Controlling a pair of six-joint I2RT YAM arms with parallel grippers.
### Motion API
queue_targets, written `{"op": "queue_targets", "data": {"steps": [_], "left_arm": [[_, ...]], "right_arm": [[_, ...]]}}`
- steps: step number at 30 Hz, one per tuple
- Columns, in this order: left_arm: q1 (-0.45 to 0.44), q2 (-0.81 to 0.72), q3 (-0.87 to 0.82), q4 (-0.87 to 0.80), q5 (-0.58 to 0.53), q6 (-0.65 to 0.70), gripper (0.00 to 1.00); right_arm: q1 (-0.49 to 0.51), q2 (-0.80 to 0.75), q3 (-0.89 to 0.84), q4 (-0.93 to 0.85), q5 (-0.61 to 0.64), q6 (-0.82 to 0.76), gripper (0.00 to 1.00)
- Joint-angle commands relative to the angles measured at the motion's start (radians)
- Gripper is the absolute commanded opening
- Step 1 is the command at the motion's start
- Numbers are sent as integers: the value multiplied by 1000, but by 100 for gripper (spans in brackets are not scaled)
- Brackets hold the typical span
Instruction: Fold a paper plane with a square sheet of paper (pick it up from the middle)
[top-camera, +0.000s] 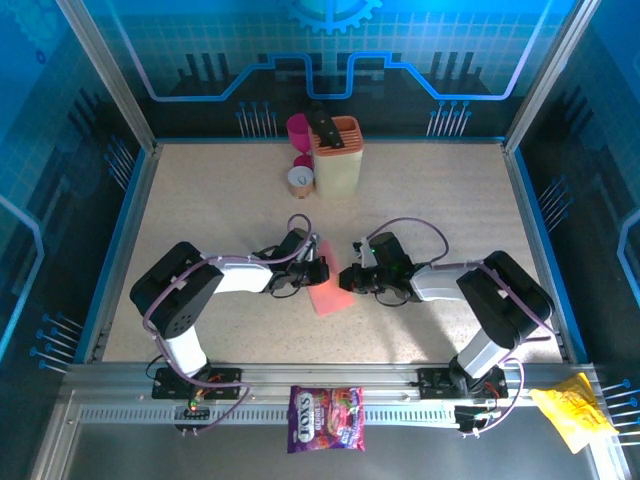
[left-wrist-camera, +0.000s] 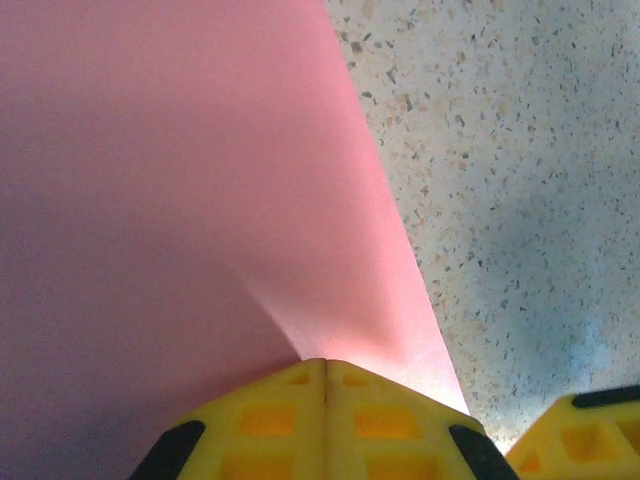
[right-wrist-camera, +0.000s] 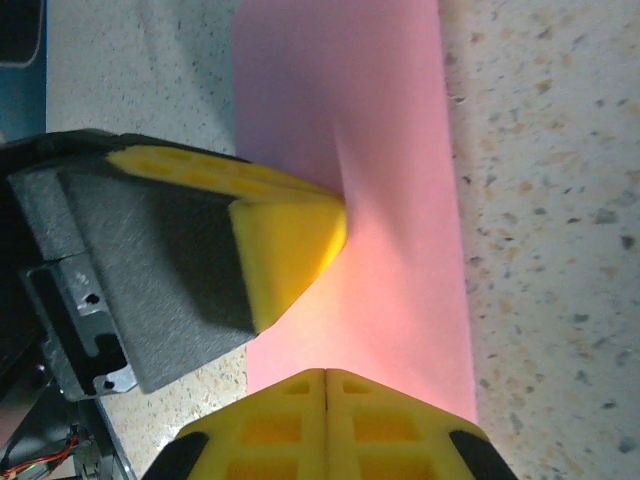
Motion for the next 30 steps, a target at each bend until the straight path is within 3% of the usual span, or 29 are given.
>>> {"op": "queue_targets", "data": {"steps": [1,12,17,20,23,30], "left_arm": [[-5,11,-15,3,-24,-14,0],[-4,-39,15,-51,-13,6,1],[-2,-176,-1,-154,-43,8,36],[1,-241,-33,-212,-60,-18,49],[3,-270,-72,-230,-60,-54,56],[5,-245,-105,-203,-63,-93,60]], "right_arm": [[22,-17,-41,-1,15,12,0],[14,99,-87,105,16,49,0],[12,101,-105,108,23,54,0],[11,108,-107,111,25,59,0],[11,120,-109,122,23,63,0],[11,138,-111,141,21,78,0]]}}
